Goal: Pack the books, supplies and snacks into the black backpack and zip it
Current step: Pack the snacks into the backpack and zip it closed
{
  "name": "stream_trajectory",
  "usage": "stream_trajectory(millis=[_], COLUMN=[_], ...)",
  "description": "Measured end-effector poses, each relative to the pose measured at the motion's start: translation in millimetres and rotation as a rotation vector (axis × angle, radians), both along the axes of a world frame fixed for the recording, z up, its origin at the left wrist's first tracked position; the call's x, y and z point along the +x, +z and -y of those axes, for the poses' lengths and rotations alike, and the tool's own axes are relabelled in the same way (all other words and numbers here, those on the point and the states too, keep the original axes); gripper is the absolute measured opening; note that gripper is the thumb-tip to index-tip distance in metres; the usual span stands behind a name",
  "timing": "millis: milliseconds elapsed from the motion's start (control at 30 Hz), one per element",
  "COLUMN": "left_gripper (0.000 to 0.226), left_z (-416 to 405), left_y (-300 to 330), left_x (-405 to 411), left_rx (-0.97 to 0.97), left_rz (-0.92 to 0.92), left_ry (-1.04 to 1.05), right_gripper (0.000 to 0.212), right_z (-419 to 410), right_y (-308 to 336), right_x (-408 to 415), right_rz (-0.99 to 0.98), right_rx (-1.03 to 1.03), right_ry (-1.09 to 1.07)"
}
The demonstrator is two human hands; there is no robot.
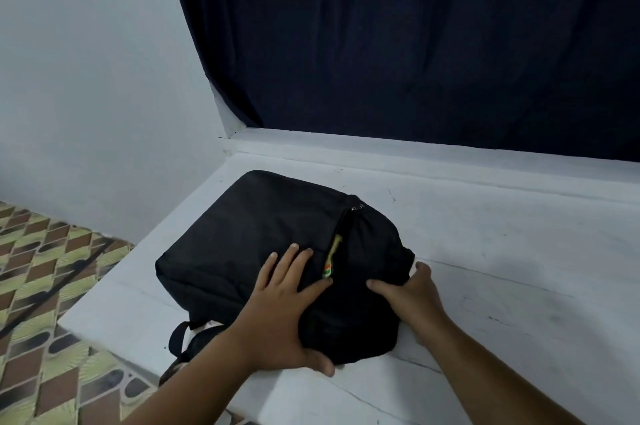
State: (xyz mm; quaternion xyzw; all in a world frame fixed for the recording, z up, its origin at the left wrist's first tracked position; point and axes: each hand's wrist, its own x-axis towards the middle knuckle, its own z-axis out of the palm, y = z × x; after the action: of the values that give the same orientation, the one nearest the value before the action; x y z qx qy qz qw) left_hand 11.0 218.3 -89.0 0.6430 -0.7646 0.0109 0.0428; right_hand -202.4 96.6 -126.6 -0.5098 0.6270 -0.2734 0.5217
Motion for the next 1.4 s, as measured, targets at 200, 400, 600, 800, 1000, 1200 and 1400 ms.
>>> stream_trajectory(millis=[200,400,600,800,1000,1200,1400], left_gripper=[0.137,0.083,0.060,0.039,0.011,0.017,0.030], left_z=[-4.9,6.0,22.2,35.7,42.6,46.8,49.6], left_y=[-12.2,24.4,84.6,92.7,92.8,86.4,61.4], left_x=[-15.6,-2.5,34.0,57.0,84.8,96.0,75.8], left_rx=[-0.041,-0.282,-0.441,-0.471,-0.526,-0.543,-0.560], left_rz=[0.040,-0.305,-0.471,-0.545,-0.700,-0.733,-0.571], left_ry=[0.077,0.227,0.331,0.387,0.486,0.426,0.264], right_gripper=[0.033,0.019,0.007,0.027,0.019,0.066,0.028], right_z=[13.2,29.4,36.7,42.5,43.3,14.6,19.5], right_y=[33.5,107.9,168.1,159.4,70.3,-13.6,1.2], right_x=[26.3,68.7,112.8,136.5,111.9,92.0,55.5], right_rz=[0.416,0.725,0.931,1.111,0.516,-0.546,-0.354], right_rx=[0.360,0.359,0.340,0.289,-0.140,-0.389,-0.209], right_ry=[-0.051,-0.012,0.098,0.140,-0.082,0.399,0.194])
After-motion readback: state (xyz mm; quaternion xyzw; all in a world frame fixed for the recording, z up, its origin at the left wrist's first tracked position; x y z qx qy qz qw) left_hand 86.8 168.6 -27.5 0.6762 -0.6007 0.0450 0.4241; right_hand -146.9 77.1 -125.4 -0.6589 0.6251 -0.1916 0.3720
